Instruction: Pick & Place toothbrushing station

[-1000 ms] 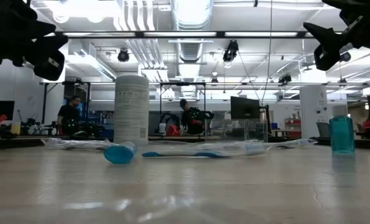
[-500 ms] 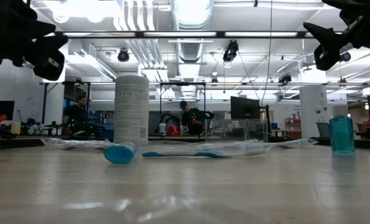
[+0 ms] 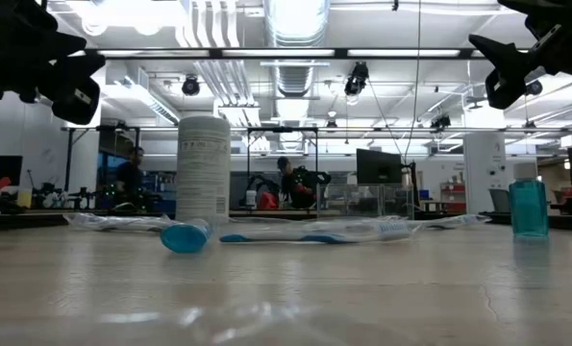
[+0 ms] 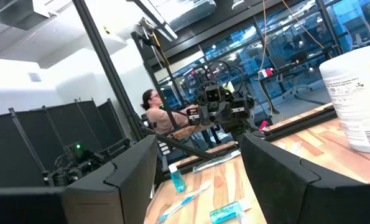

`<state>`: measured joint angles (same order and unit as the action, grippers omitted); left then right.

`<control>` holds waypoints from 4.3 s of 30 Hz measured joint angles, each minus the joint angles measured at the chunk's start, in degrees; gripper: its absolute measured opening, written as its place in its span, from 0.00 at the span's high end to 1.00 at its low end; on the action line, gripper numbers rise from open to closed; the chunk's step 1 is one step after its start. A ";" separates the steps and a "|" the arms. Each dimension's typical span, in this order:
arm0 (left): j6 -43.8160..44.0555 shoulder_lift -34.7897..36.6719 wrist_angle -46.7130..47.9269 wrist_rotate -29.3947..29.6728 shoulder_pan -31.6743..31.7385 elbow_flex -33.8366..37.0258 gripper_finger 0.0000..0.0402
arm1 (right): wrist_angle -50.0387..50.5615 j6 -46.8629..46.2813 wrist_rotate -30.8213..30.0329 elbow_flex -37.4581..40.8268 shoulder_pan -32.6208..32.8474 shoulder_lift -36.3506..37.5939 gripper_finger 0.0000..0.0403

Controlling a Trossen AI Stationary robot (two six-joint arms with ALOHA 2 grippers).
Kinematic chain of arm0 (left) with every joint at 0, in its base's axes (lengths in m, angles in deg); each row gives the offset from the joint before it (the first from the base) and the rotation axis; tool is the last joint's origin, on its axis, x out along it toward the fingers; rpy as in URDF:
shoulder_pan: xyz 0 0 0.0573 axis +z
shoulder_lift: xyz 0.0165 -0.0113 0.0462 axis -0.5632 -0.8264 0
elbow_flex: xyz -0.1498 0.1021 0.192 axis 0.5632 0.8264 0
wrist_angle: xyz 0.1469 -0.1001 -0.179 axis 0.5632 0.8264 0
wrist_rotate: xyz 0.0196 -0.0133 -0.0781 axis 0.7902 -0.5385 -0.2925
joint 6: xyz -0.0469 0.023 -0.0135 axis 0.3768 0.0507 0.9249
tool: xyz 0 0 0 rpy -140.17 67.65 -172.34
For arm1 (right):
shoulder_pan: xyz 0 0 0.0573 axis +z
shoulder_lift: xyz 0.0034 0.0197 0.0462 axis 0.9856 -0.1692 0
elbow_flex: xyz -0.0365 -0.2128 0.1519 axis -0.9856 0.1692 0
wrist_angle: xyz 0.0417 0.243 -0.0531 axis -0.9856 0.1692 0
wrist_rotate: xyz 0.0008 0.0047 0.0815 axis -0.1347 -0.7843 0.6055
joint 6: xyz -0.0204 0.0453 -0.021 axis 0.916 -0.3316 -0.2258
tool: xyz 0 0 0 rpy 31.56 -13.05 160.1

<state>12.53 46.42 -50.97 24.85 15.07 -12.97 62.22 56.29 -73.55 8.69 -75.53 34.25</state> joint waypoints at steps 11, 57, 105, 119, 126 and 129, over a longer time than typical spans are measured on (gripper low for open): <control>-0.01 0.00 0.00 0.00 0.00 0.00 0.69 | 0.00 -0.02 0.00 0.00 0.00 0.00 0.43; -0.01 0.00 0.00 0.00 0.00 0.00 0.69 | -2.18 -0.02 -3.58 0.02 -0.04 0.00 0.43; -0.01 0.00 0.02 0.02 0.00 0.00 0.69 | 30.99 -8.03 -9.22 -21.44 -0.04 -5.80 0.43; 0.01 0.00 0.02 0.00 0.00 0.00 0.69 | 63.24 -25.31 -10.60 -43.66 -0.02 -25.73 0.43; -0.01 -0.01 0.02 0.01 0.00 0.00 0.69 | 77.04 -31.73 -10.64 -50.55 -0.02 -35.99 0.43; -0.01 -0.01 0.02 0.01 0.00 0.00 0.69 | 83.01 -33.98 -10.63 -52.24 -0.02 -39.82 0.43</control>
<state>12.52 46.41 -50.95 24.86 15.07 -12.97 145.23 22.31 -84.18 -43.56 -75.55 -5.57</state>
